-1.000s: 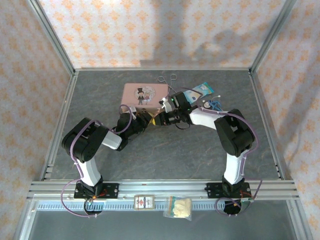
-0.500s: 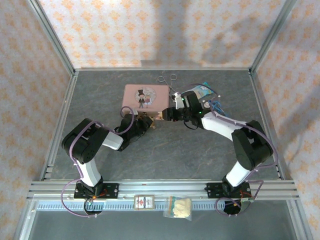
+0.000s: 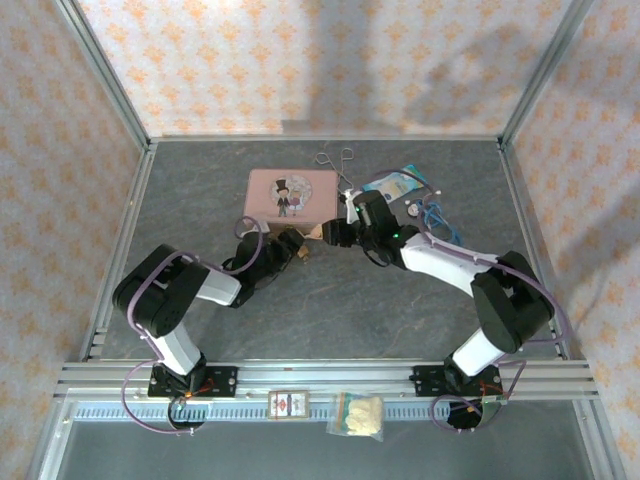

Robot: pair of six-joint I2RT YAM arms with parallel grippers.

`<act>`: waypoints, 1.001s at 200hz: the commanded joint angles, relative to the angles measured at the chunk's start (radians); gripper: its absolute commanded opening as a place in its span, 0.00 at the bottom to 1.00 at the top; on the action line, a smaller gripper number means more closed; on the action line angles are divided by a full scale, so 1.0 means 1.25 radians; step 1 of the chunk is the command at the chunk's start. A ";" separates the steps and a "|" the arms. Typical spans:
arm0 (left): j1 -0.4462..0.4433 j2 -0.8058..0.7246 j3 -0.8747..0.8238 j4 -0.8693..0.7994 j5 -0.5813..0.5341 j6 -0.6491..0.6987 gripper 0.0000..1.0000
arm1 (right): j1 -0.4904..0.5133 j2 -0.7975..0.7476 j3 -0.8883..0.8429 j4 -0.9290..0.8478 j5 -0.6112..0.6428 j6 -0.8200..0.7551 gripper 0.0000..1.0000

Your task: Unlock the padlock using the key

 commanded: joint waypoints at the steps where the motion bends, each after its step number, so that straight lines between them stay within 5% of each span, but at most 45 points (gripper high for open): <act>1: 0.038 -0.061 -0.035 -0.021 -0.026 -0.001 0.67 | 0.030 -0.013 0.012 0.008 0.052 -0.033 0.50; 57: 0.125 -0.191 -0.070 -0.104 -0.088 0.037 0.70 | 0.153 0.103 0.102 -0.057 0.140 -0.077 0.56; 105: 0.169 -0.195 -0.074 -0.058 -0.080 0.031 0.70 | 0.252 0.284 0.259 -0.179 0.361 -0.098 0.63; 141: 0.172 -0.180 -0.077 -0.028 -0.074 0.023 0.70 | 0.277 0.371 0.330 -0.232 0.502 -0.099 0.63; 200: 0.180 -0.175 -0.096 0.000 -0.067 0.005 0.70 | 0.283 0.437 0.360 -0.239 0.570 -0.103 0.53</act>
